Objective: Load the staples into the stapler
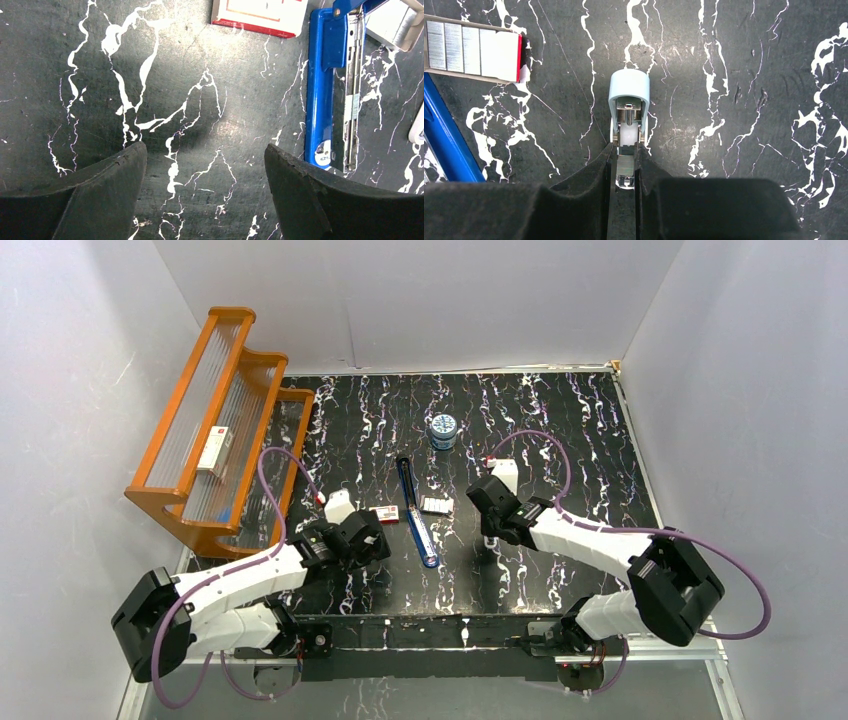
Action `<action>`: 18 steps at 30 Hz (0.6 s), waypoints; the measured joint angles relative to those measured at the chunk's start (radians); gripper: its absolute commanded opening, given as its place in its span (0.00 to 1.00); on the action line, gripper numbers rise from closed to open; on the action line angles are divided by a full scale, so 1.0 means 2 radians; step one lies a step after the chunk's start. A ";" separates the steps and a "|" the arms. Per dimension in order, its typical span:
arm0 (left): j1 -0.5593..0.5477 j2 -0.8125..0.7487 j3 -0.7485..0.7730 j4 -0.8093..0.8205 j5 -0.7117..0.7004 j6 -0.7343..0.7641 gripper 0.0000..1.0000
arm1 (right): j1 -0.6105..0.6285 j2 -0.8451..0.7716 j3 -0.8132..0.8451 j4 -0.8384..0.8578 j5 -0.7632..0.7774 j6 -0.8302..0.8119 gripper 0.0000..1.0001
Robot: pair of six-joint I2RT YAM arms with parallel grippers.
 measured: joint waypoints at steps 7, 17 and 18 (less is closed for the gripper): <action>0.000 0.000 0.000 -0.006 0.000 0.000 0.84 | 0.000 0.001 0.000 0.006 0.004 -0.009 0.24; 0.000 0.000 0.000 -0.006 0.000 0.000 0.85 | 0.000 0.009 0.000 0.009 0.007 -0.017 0.24; 0.000 0.001 0.000 -0.006 0.000 0.000 0.85 | 0.000 0.010 0.000 0.009 0.007 -0.018 0.24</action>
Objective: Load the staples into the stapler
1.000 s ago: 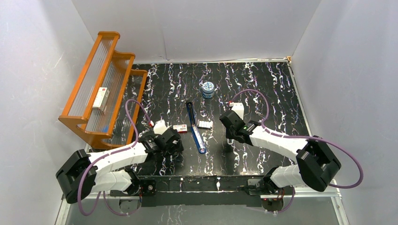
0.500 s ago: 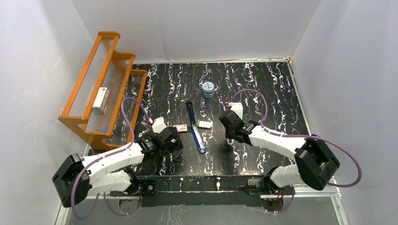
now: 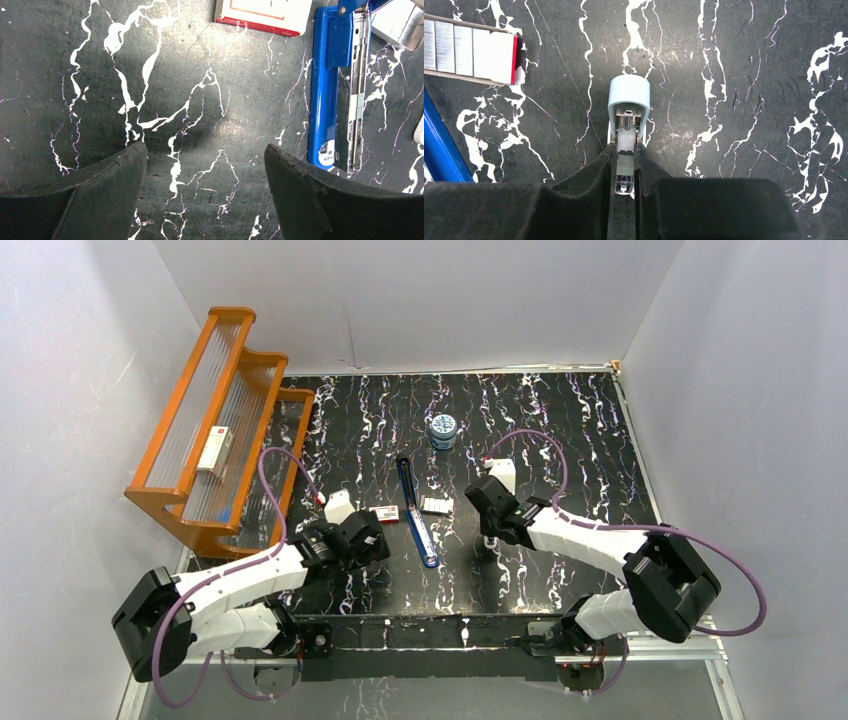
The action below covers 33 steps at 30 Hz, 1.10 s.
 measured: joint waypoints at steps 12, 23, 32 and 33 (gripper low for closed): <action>0.000 0.017 0.000 0.000 0.000 0.002 0.85 | 0.000 0.009 -0.003 0.008 0.000 -0.001 0.23; 0.000 0.018 0.000 0.000 0.000 0.003 0.85 | 0.000 0.009 -0.003 0.008 0.002 -0.001 0.23; 0.000 0.018 0.000 0.000 0.000 0.003 0.85 | 0.000 0.007 -0.010 0.018 0.002 -0.004 0.25; 0.000 0.018 0.000 0.000 0.000 0.003 0.85 | 0.000 0.007 -0.010 0.019 0.002 -0.004 0.25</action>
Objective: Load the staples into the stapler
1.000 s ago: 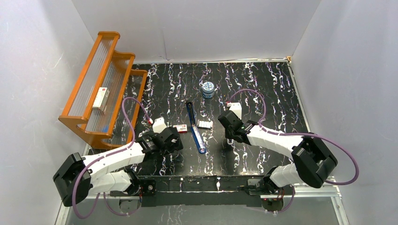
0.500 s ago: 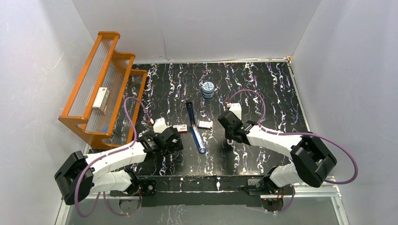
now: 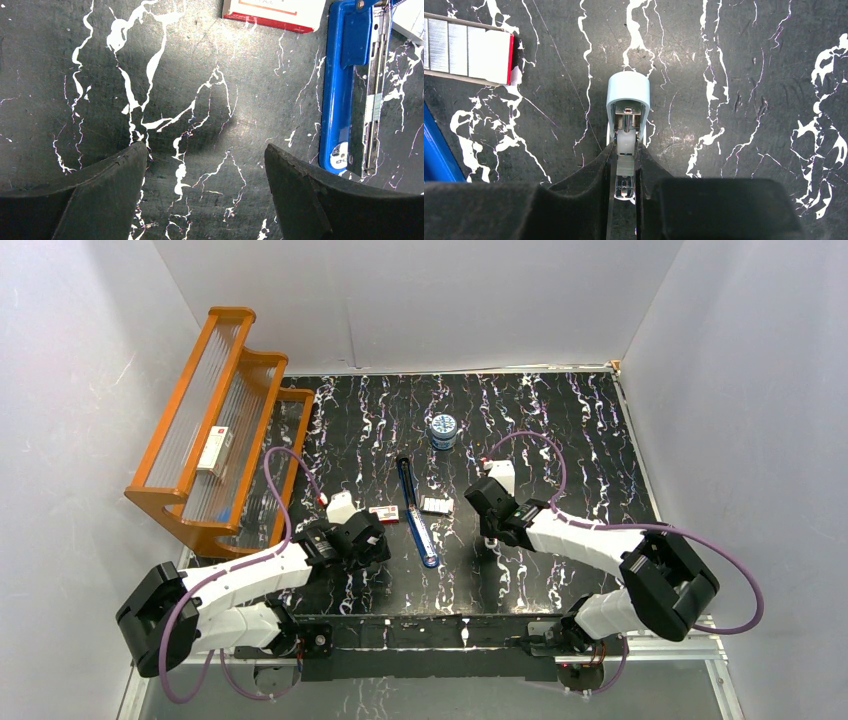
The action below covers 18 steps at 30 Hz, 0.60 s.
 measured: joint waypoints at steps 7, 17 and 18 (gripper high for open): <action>0.000 0.000 0.000 0.000 0.000 0.000 0.85 | 0.000 -0.004 -0.005 0.004 0.000 -0.004 0.26; 0.000 0.000 0.000 0.000 0.000 0.000 0.85 | 0.000 -0.010 -0.005 0.003 -0.002 -0.008 0.31; 0.000 0.000 0.000 0.000 0.000 0.000 0.85 | 0.000 -0.012 -0.005 0.003 -0.002 -0.009 0.31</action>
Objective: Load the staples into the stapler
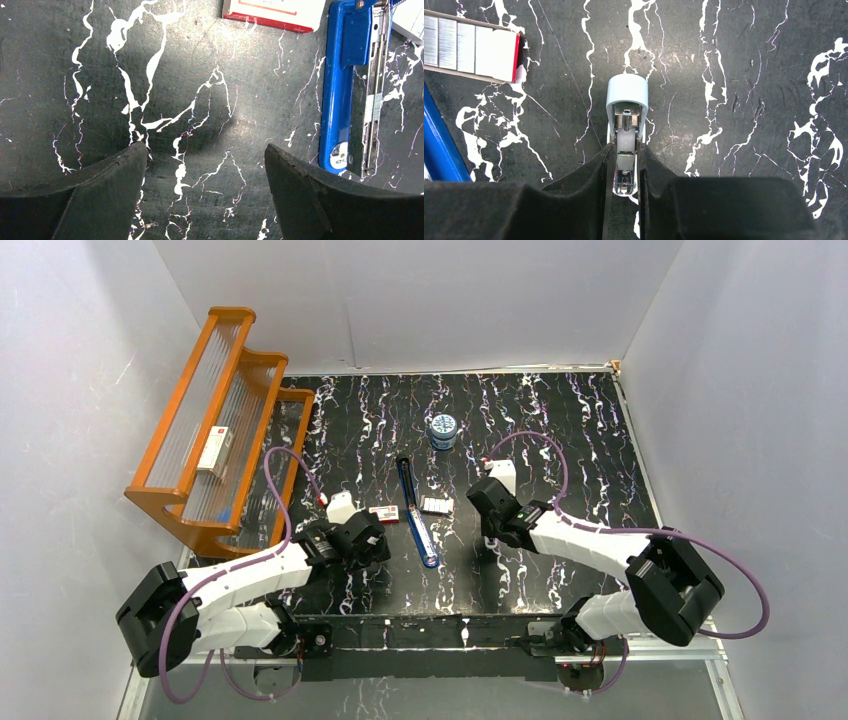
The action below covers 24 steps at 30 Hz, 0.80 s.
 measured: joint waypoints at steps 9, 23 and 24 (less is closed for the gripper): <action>0.000 0.000 0.000 0.000 0.000 0.000 0.85 | 0.000 -0.011 0.000 -0.002 -0.001 -0.001 0.31; 0.000 0.000 0.000 0.000 0.000 0.000 0.85 | 0.000 0.002 0.000 0.017 -0.004 -0.011 0.32; 0.000 0.000 0.000 0.000 0.000 0.000 0.85 | 0.000 0.004 0.000 0.018 -0.004 -0.012 0.32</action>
